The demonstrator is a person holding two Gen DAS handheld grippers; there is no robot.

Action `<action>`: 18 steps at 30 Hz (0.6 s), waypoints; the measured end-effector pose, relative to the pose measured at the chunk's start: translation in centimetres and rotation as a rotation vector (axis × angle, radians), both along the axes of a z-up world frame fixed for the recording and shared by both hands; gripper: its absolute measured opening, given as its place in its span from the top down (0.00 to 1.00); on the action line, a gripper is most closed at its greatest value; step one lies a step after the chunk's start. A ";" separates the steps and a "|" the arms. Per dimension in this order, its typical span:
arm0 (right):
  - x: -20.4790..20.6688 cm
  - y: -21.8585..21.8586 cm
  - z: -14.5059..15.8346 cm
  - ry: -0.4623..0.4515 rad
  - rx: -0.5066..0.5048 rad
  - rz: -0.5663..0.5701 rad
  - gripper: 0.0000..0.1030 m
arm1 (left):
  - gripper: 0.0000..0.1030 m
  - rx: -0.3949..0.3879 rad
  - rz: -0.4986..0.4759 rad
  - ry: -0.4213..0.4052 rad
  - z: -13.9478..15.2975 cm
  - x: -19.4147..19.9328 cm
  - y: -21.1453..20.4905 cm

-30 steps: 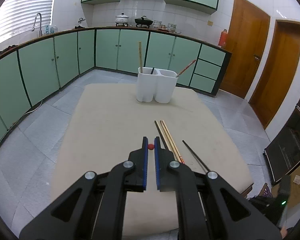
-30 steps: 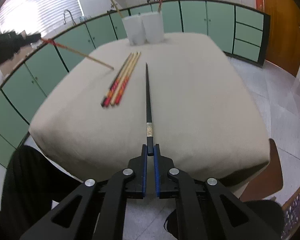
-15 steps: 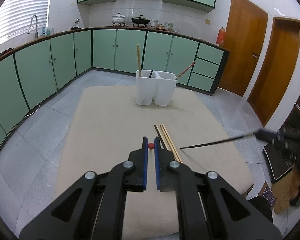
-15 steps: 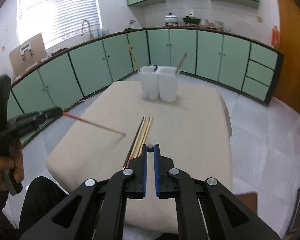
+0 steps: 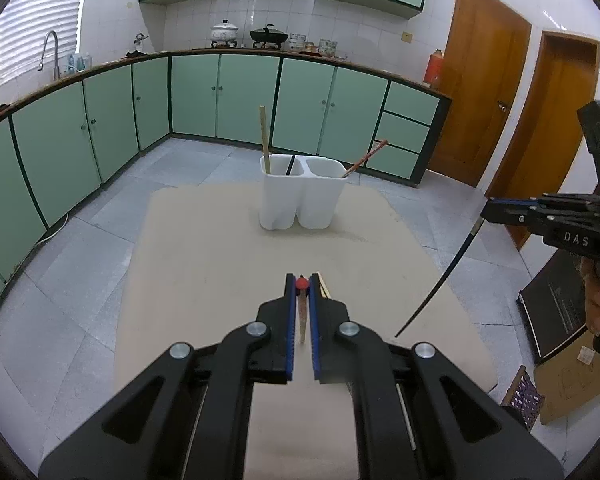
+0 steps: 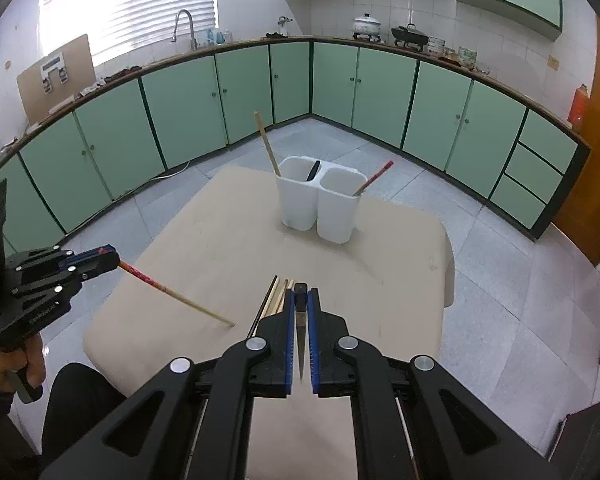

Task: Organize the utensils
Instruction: 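Carry both chopsticks over the white holder and lower them in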

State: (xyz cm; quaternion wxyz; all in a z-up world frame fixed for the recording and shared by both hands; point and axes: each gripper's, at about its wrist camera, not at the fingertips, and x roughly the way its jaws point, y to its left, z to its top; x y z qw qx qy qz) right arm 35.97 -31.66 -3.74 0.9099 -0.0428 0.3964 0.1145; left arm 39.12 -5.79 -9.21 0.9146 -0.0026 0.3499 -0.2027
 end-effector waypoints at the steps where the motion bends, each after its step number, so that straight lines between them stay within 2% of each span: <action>1: 0.2 0.0 0.3 0.002 0.002 0.001 0.94 | 0.95 0.005 -0.003 0.000 0.2 0.3 -0.2; 7: 1.8 0.0 2.7 -0.003 0.014 0.005 0.94 | 0.95 0.014 -0.023 -0.004 2.5 2.4 -1.1; 12: 4.1 -0.5 6.3 -0.027 0.039 -0.012 0.94 | 0.95 0.009 -0.019 -0.015 5.2 5.2 -1.9; 18: 7.4 -0.9 9.9 -0.042 0.053 -0.034 0.94 | 0.95 0.027 -0.007 -0.080 9.2 8.6 -3.7</action>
